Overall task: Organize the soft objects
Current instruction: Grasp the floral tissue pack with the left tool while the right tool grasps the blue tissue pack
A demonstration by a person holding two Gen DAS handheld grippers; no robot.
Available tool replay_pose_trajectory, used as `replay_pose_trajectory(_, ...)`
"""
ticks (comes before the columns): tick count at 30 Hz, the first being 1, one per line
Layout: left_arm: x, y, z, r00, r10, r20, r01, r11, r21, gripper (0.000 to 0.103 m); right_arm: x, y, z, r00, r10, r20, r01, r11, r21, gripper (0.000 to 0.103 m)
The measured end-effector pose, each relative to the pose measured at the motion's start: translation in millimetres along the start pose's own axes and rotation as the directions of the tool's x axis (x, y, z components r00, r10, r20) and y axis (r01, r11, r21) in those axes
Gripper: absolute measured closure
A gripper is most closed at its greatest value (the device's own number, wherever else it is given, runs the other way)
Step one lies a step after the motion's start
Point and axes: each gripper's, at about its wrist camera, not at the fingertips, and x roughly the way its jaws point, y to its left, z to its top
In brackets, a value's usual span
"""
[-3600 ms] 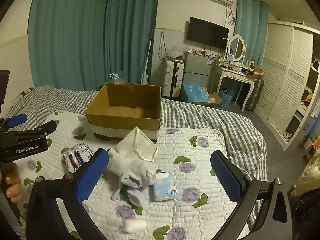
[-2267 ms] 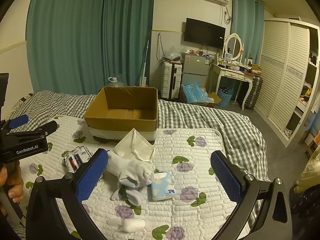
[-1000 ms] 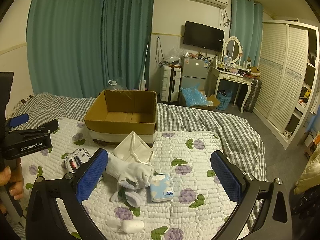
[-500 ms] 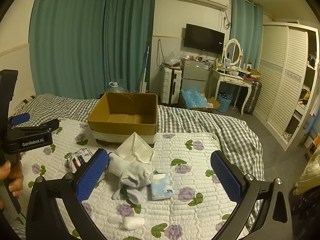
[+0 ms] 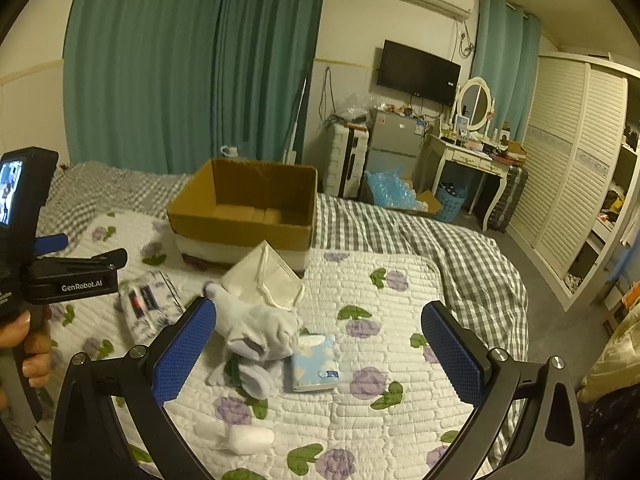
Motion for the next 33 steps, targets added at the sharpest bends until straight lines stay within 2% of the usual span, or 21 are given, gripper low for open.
replay_pose_trajectory(7,48,-6,-5,0.995,-0.044,-0.090,0.038,0.997,-0.066,0.000,48,-9,-23,0.994,0.000,-0.111,-0.001,1.000,-0.005,0.000)
replay_pose_trajectory(12,76,-12,-8,0.992,-0.030,-0.125,0.020,0.997,-0.077,0.000,83,-15,-45,0.980,0.042,-0.194,-0.039,0.999,0.015,0.000)
replay_pose_trajectory(16,97,-19,-14,0.985,-0.031,-0.170,0.018,0.997,-0.076,0.000,107,-16,-61,0.968,0.028,-0.250,-0.030,1.000,-0.006,0.000)
replay_pose_trajectory(20,114,-29,-23,0.977,0.007,-0.215,-0.014,0.999,-0.031,0.000,123,-21,-69,0.961,0.026,-0.276,-0.024,1.000,0.011,0.000)
replay_pose_trajectory(25,122,-29,-31,0.976,0.027,-0.218,-0.029,1.000,-0.006,0.000,141,-17,-76,0.955,0.029,-0.295,-0.032,0.999,-0.007,0.000)
replay_pose_trajectory(33,120,-19,-42,0.966,-0.032,-0.255,0.048,0.997,0.055,0.000,168,-22,-80,0.946,0.027,-0.322,-0.031,0.999,-0.008,0.000)
